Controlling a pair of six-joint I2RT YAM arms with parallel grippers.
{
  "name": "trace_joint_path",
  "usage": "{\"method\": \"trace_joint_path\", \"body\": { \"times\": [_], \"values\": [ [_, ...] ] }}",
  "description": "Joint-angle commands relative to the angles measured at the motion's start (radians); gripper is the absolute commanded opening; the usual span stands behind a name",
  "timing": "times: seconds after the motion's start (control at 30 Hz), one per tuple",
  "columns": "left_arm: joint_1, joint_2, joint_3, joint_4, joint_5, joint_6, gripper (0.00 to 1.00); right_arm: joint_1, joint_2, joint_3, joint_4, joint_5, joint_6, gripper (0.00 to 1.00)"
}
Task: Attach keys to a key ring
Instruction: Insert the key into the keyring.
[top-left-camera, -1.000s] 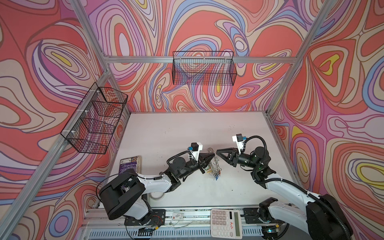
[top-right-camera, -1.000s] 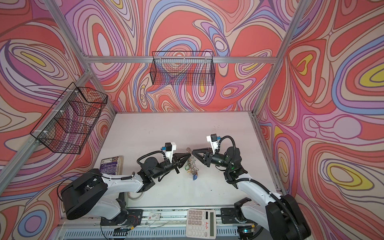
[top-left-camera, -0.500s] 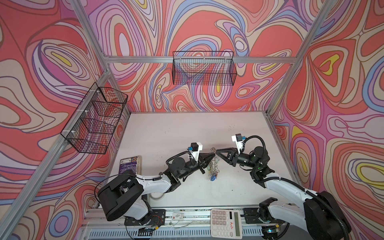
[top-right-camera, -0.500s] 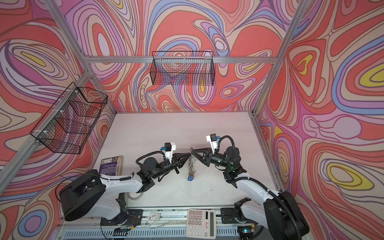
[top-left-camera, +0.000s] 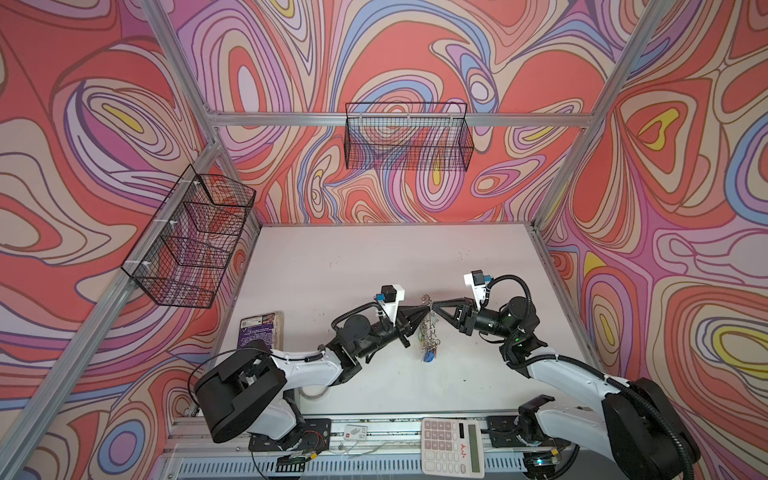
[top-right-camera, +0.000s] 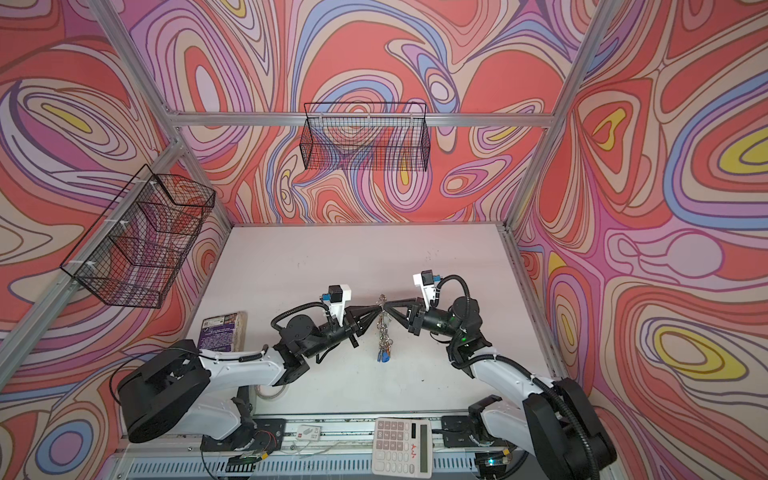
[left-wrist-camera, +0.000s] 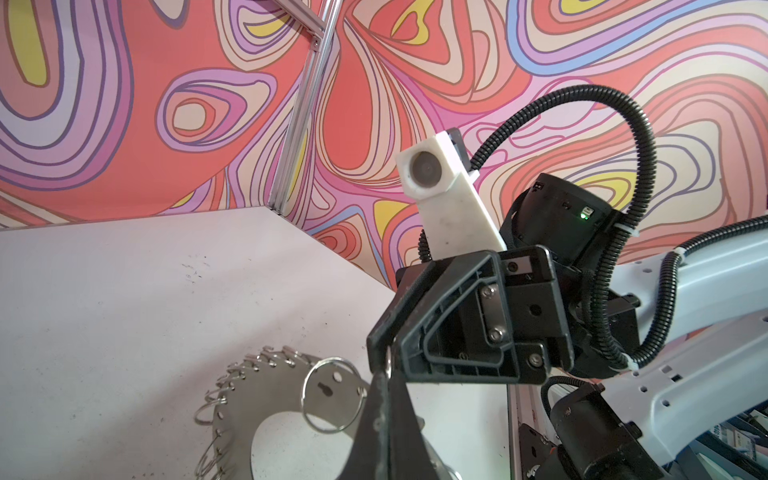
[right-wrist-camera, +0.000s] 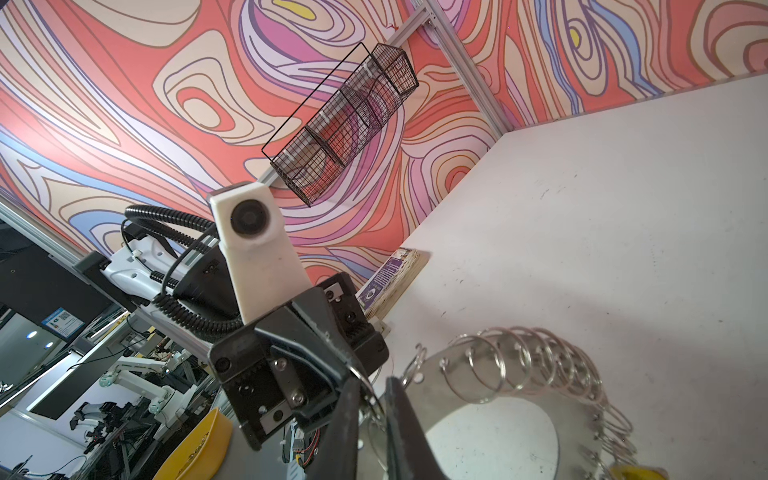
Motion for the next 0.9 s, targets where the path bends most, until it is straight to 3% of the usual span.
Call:
{"method": "trace_joint_path", "body": {
  "times": [0.0, 0.37, 0.5, 0.7, 0.87],
  "values": [
    [-0.005, -0.018, 0.035, 0.111, -0.008, 0.007, 0.00, 0.000, 0.006, -0.019, 0.038, -0.027, 0.014, 0.14],
    [-0.006, -0.004, 0.036, 0.111, -0.009, 0.004, 0.00, 0.008, 0.041, -0.018, 0.078, -0.050, 0.029, 0.18],
    [-0.007, 0.002, 0.035, 0.110, -0.009, 0.007, 0.00, 0.009, 0.042, -0.021, 0.095, -0.050, 0.039, 0.14],
    [-0.006, 0.033, 0.035, 0.109, -0.010, 0.000, 0.00, 0.017, 0.038, -0.023, 0.116, -0.054, 0.053, 0.00],
    [-0.006, 0.060, 0.026, 0.108, 0.002, -0.004, 0.00, 0.020, 0.015, -0.025, 0.092, -0.049, 0.036, 0.00]
  ]
}}
